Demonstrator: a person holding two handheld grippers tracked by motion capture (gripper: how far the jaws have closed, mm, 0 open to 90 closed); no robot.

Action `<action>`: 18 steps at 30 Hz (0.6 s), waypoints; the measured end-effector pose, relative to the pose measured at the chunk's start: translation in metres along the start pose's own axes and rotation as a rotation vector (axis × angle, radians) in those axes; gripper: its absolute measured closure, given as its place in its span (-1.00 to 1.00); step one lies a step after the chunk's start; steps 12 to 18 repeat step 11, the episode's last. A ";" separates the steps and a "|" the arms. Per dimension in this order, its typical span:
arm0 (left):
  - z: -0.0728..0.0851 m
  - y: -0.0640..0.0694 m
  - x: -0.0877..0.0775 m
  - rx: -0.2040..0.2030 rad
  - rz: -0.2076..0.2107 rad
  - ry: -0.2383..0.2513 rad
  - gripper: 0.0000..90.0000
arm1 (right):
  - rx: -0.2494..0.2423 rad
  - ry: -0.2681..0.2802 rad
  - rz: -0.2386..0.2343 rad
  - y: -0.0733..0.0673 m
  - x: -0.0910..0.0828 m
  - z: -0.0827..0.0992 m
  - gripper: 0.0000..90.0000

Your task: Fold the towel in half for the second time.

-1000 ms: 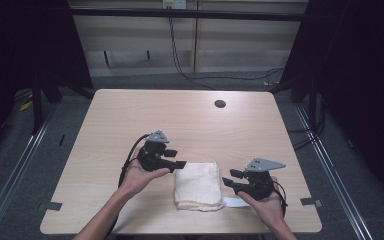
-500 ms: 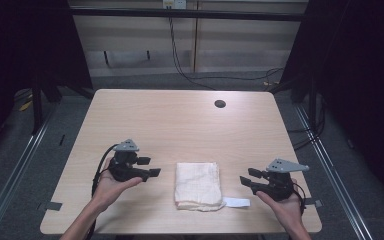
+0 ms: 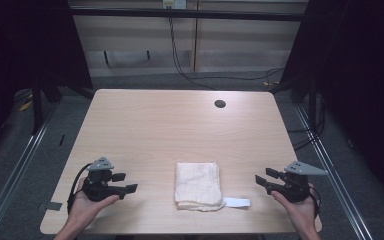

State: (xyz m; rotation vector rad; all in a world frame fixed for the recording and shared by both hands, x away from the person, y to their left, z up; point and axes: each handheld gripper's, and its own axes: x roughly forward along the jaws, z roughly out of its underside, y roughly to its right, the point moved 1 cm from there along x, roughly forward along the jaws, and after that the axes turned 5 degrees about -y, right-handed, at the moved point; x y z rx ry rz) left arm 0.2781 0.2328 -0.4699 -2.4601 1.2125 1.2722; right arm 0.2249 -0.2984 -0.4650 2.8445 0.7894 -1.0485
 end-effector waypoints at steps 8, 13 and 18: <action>0.020 0.000 -0.013 0.023 0.021 0.080 -0.24 | 0.015 0.002 0.067 0.004 0.005 0.013 -0.26; 0.018 -0.001 -0.004 0.014 -0.007 0.059 -0.26 | 0.016 -0.025 0.053 0.007 0.006 0.012 -0.24; 0.018 -0.001 -0.004 0.014 -0.007 0.059 -0.26 | 0.016 -0.025 0.053 0.007 0.006 0.012 -0.24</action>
